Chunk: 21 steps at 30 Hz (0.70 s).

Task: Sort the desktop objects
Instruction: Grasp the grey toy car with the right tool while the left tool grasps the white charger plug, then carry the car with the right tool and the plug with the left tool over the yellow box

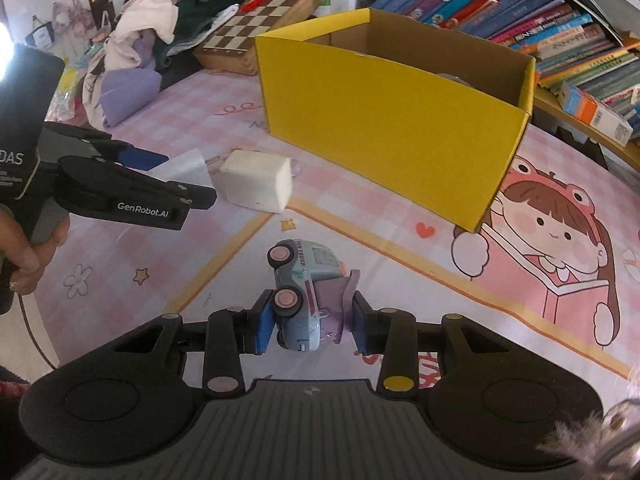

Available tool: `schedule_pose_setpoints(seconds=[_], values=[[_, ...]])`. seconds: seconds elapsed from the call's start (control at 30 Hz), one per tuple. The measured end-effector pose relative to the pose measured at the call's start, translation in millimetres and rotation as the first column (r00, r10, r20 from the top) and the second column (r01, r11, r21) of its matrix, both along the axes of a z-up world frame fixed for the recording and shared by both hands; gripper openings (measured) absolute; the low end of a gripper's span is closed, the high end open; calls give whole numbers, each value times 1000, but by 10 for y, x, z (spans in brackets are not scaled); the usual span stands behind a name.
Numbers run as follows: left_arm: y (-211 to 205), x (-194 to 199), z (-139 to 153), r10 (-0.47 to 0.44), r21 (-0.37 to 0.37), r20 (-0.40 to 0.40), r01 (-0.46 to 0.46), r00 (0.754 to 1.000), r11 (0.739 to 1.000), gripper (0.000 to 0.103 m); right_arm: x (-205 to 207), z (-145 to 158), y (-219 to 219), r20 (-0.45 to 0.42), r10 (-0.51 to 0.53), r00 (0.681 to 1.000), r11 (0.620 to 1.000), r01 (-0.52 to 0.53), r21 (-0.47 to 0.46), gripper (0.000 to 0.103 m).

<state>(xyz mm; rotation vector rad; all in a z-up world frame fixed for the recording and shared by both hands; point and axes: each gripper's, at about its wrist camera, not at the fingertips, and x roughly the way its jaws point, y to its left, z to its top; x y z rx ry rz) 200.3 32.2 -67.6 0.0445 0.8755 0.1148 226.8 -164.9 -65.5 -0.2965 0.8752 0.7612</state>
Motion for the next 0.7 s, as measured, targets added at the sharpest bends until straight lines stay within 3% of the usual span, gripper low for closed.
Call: schedule_pose_setpoints(seconds=[0.23, 0.33, 0.7], values=[[62, 43, -81, 6, -37, -13, -6, 1000, 999, 41, 45, -7, -47, -14, -34, 999, 999, 34, 8, 36], [75, 38, -78, 11, -58, -10, -11, 1000, 998, 25, 43, -6, -41, -15, -37, 999, 999, 37, 9, 36], [131, -101, -18, 19, -100, -10, -20, 1000, 995, 25, 9, 22, 1, -7, -41, 999, 999, 41, 14, 36]])
